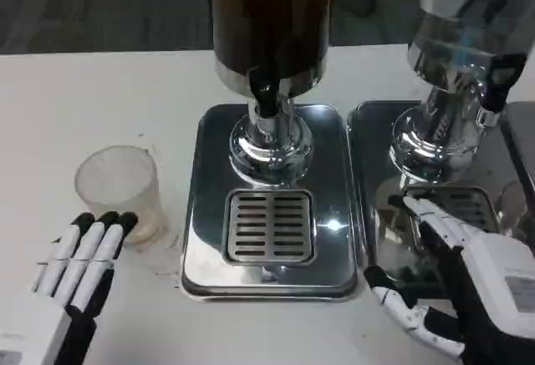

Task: Grasp the cup under the faucet to collect the drink, then remove the cup.

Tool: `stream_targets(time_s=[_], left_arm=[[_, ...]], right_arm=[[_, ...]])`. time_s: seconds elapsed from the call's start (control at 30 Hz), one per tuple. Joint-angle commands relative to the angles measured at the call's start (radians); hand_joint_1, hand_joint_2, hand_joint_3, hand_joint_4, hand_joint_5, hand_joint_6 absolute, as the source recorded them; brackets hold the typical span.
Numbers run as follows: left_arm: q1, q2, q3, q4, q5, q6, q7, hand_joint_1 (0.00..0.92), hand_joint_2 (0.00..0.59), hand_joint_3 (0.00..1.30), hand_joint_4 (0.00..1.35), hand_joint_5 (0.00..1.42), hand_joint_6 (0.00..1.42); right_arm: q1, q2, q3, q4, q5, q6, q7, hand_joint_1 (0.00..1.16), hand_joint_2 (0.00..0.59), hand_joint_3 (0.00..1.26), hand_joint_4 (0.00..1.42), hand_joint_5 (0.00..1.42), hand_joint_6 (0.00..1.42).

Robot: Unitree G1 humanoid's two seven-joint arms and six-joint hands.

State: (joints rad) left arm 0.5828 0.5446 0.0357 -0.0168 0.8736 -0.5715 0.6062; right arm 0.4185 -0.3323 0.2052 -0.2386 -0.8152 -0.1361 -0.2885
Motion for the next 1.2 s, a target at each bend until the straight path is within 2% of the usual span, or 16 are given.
stream_targets(time_s=[0.03, 0.63, 1.1, 1.2], left_arm=[[0.004, 0.002, 0.001, 0.012, -0.009, -0.012, 0.019, 0.0, 0.011, 0.04, 0.0, 0.0, 0.1], [-0.008, 0.003, 0.015, 0.029, -0.059, -0.03, 0.01, 0.0, 0.012, 0.04, 0.0, 0.01, 0.13], [-0.078, 0.006, 0.077, 0.107, -0.193, -0.042, -0.032, 0.0, 0.0, 0.04, 0.0, 0.07, 0.18], [-0.098, 0.004, 0.093, 0.127, -0.214, -0.036, -0.04, 0.0, 0.0, 0.04, 0.04, 0.12, 0.19]], right_arm=[[0.012, 0.007, -0.007, -0.007, 0.011, 0.0, 0.0, 0.31, 0.32, 0.18, 0.16, 0.21, 0.23], [0.012, 0.038, 0.0, -0.009, 0.008, 0.015, 0.004, 0.32, 0.319, 0.18, 0.16, 0.22, 0.24], [0.008, 0.08, 0.022, -0.01, -0.014, 0.029, -0.01, 0.32, 0.319, 0.19, 0.16, 0.22, 0.24], [0.005, 0.084, 0.022, -0.007, -0.014, 0.028, -0.01, 0.31, 0.322, 0.19, 0.16, 0.22, 0.24]])
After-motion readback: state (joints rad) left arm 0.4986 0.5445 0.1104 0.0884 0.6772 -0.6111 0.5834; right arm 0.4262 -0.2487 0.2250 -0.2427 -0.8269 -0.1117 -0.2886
